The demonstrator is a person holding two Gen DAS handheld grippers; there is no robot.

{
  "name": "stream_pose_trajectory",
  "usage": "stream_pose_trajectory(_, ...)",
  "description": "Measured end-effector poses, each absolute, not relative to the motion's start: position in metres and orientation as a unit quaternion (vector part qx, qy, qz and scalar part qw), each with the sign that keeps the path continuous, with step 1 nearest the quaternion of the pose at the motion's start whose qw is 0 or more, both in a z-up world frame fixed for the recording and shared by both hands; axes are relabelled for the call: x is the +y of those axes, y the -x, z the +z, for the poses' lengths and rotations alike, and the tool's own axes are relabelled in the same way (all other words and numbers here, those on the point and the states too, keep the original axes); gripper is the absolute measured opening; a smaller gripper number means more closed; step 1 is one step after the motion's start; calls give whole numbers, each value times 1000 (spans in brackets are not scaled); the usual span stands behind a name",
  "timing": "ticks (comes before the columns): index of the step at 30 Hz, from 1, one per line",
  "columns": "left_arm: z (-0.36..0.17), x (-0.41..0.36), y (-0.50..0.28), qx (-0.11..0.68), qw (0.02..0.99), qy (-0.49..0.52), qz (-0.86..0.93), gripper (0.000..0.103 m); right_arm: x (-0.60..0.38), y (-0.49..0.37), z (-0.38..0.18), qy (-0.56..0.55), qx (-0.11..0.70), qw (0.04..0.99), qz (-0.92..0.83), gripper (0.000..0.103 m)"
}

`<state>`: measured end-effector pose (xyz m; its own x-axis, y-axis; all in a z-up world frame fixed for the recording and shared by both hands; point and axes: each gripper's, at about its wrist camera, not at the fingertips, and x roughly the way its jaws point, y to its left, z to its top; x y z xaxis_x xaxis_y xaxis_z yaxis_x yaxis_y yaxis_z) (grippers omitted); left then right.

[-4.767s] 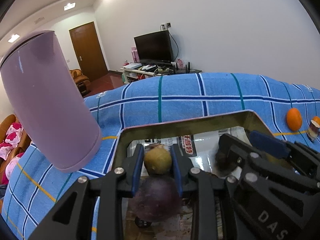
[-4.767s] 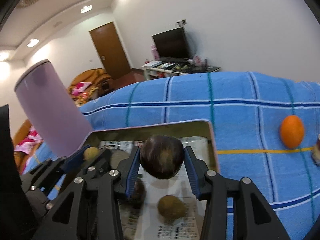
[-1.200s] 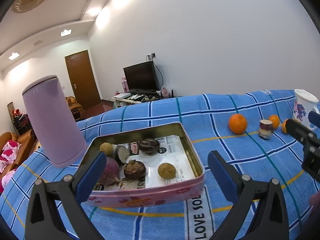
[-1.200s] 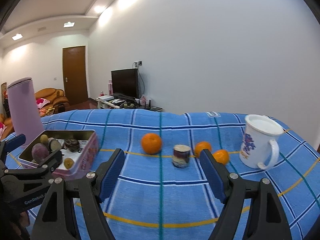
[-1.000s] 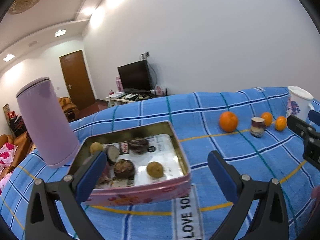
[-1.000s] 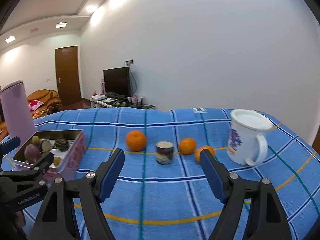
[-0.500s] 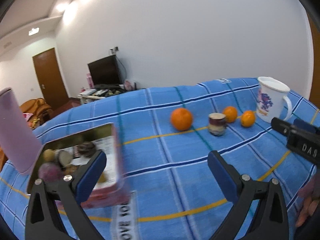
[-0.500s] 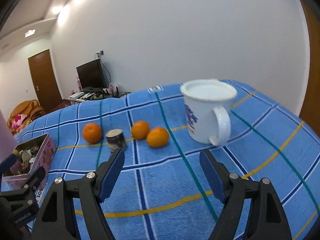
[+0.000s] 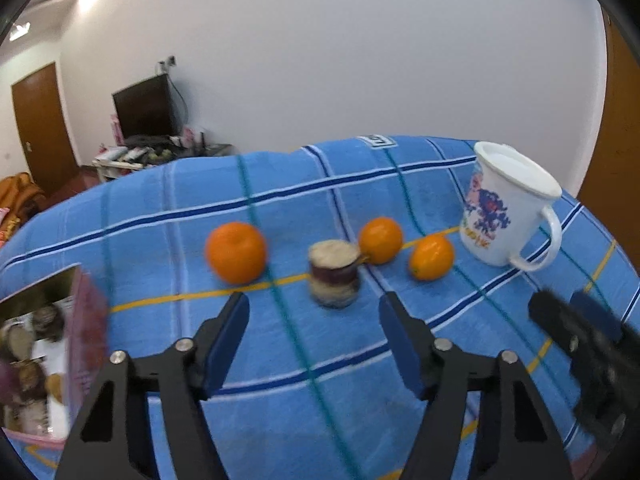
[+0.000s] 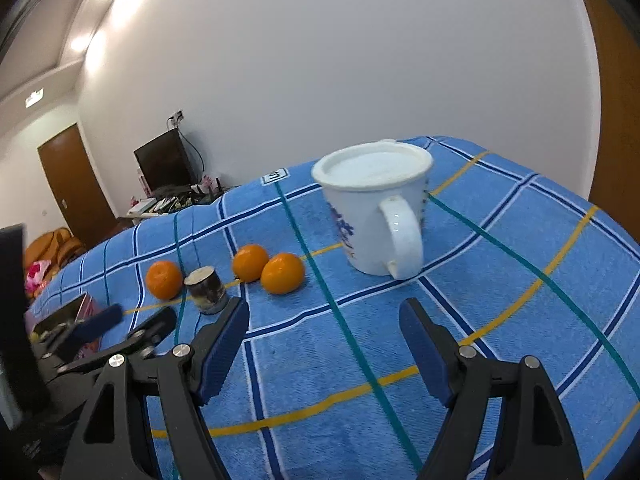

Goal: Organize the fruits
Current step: 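Move left tool to the cut purple root piece while right tool moves toward an orange, then grasp the cut root piece with left tool while right tool grasps an orange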

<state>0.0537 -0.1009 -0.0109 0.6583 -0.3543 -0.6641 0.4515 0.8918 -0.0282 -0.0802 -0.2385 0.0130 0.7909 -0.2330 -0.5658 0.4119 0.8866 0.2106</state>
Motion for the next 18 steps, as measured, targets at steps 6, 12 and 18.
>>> stream_pose_trajectory(6,-20,-128,-76,372,896,-68,-233,53,-254,82,9,-204,281,923,-168,79)
stream_pose_trajectory(12,-27,-137,-97,392,894,-67,-208,39,-259,85,8,-223,279,920,-163,79)
stream_pose_trajectory(18,-31,-139,-106,407,887,-60,-209,39,-261,87,9,-229,282,918,-160,79)
